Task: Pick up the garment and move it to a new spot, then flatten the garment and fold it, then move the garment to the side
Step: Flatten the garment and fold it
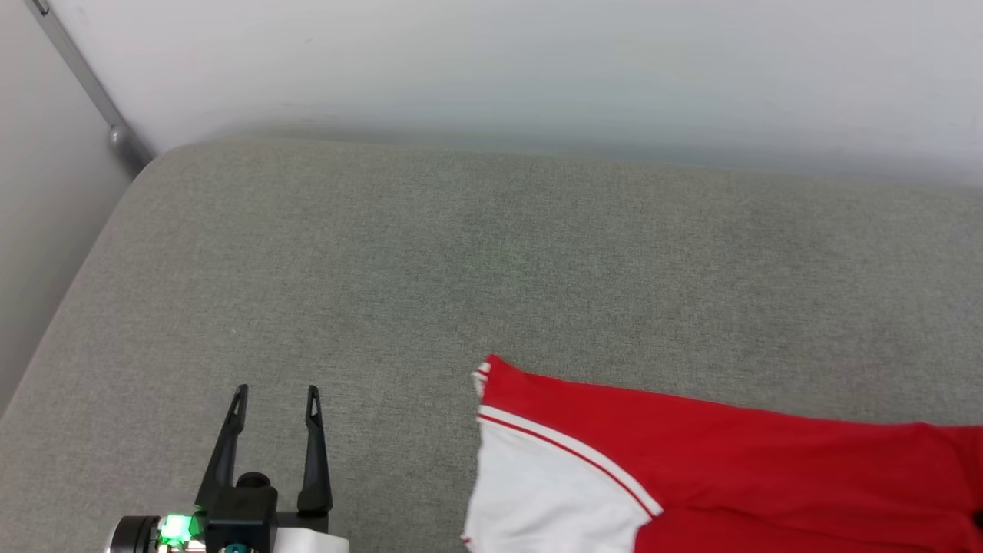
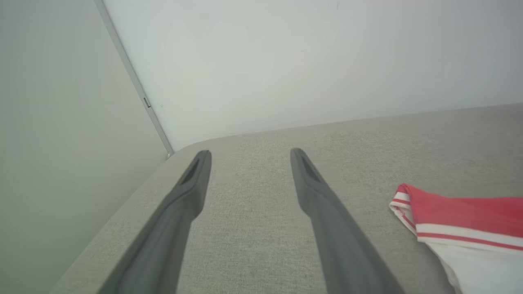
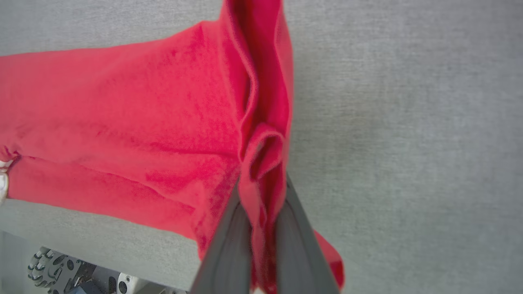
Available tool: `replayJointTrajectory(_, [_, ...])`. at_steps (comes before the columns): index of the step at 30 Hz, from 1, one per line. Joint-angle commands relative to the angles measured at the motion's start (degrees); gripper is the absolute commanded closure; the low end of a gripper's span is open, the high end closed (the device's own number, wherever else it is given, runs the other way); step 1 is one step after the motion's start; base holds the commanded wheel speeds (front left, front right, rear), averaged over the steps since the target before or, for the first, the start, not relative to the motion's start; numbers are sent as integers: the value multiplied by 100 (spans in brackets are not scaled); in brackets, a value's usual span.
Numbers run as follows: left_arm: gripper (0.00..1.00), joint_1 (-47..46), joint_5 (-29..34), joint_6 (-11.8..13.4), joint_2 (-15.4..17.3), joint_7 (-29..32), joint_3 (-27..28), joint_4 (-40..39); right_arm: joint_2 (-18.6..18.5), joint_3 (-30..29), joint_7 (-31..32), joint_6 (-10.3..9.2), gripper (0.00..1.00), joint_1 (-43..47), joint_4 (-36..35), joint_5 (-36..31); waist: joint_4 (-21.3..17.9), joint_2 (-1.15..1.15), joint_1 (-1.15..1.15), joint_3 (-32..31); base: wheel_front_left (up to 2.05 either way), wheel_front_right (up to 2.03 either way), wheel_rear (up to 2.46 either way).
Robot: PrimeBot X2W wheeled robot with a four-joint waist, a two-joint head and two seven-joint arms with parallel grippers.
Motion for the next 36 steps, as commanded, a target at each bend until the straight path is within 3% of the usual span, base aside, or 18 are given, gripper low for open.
replayJointTrajectory(1, [0,96,41,-83,-60,-13,32,-14,-108,-133,59,-4,100,98,110,-18,-12,0,0,-32,0,0,0])
replayJointTrajectory(9, [0,203,140,-383,-172,-13,166,-1,-423,-509,269,-3,100,232,209,-237,-74,0,0,-160,0,0,0])
replayJointTrajectory(14, [0,256,158,-506,-229,-13,232,-11,-424,-362,463,-3,100,309,-396,-96,-114,0,0,-195,0,0,0])
replayJointTrajectory(19, [0,265,211,-626,-282,-13,300,-19,-296,5,756,-3,100,297,-1647,214,-126,0,0,-179,0,0,0])
replayJointTrajectory(27, [0,75,267,-770,-416,-13,332,-24,84,860,1216,-3,100,-187,-2966,164,-15,0,0,-29,0,0,0])
replayJointTrajectory(36, [0,-112,331,-897,-536,-13,324,-4,730,2447,1399,-3,100,-1609,-2793,-253,165,0,0,260,0,0,0])
